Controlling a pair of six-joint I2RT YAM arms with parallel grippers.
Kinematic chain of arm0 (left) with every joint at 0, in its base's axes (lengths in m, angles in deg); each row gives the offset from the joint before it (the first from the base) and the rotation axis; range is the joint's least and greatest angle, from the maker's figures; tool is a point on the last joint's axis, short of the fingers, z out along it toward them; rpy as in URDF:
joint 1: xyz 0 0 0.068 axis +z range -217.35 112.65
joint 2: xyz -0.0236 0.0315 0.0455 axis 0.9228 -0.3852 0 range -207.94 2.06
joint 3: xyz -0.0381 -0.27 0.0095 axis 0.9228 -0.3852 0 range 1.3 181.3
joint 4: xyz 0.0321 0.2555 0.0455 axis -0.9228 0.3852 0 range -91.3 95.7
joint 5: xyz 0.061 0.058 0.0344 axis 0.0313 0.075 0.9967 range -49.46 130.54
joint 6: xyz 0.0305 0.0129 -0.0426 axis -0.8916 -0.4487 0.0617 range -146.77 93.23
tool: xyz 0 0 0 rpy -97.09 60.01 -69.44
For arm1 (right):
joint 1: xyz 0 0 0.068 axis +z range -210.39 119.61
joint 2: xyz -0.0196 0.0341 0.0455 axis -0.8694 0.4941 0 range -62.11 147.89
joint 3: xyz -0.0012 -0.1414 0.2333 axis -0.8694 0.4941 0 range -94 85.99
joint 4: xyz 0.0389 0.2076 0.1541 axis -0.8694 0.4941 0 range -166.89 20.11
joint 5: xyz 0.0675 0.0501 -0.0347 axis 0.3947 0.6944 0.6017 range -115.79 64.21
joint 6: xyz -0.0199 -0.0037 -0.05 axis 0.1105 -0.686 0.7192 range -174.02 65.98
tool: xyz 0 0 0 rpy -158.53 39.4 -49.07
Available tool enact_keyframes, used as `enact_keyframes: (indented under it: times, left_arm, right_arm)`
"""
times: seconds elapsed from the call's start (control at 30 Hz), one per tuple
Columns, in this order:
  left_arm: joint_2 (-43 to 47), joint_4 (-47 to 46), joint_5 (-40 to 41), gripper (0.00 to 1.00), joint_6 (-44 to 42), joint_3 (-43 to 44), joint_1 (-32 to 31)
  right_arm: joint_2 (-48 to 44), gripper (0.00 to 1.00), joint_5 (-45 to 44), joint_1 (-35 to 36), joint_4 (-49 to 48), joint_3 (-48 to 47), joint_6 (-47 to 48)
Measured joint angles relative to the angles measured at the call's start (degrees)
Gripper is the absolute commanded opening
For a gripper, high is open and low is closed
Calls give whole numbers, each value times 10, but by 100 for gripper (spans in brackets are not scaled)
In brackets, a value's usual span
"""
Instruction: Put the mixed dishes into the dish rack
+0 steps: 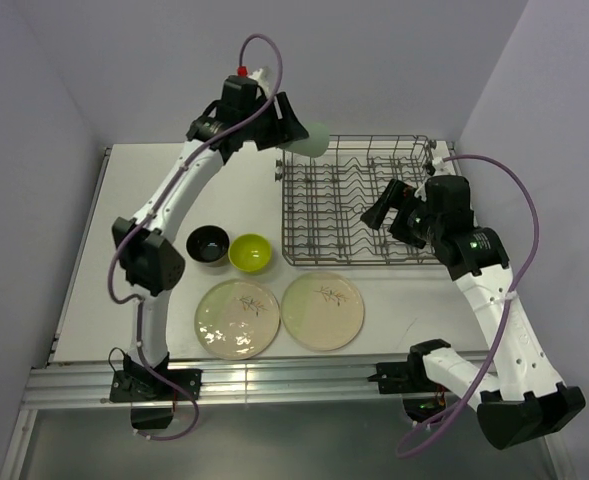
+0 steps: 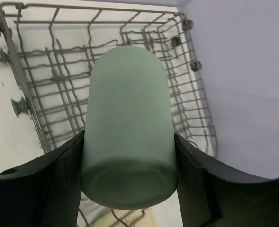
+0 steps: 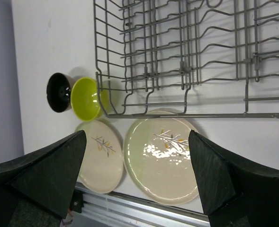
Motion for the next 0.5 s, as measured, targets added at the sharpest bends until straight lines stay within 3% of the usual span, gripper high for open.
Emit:
enact_keyframes:
  times: [0.13,0.5]
  left_arm:
    - [-88,30,30,0,-24,90,-9]
    - [-162,53,72,0,-48,99,-15]
  right_arm:
    - [12,96,-17,0,3,7,15]
    - [33,95,-31,0,-3,63,29]
